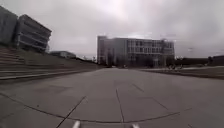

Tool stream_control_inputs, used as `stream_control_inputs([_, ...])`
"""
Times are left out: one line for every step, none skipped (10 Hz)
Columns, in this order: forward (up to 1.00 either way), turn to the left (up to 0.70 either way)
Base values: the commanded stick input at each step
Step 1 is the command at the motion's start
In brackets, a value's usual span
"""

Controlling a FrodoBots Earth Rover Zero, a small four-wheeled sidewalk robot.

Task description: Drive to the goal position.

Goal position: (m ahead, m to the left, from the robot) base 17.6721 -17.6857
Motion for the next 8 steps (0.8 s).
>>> stream_control_inputs([0.7,0.0])
stream_control_inputs([0.7,-0.17])
stream_control_inputs([0.7,-0.27])
stream_control_inputs([0.7,-0.3])
stream_control_inputs([0.7,-0.27])
stream_control_inputs([0.7,0.0])
stream_control_inputs([0.7,0.0])
stream_control_inputs([0.7,0.0])
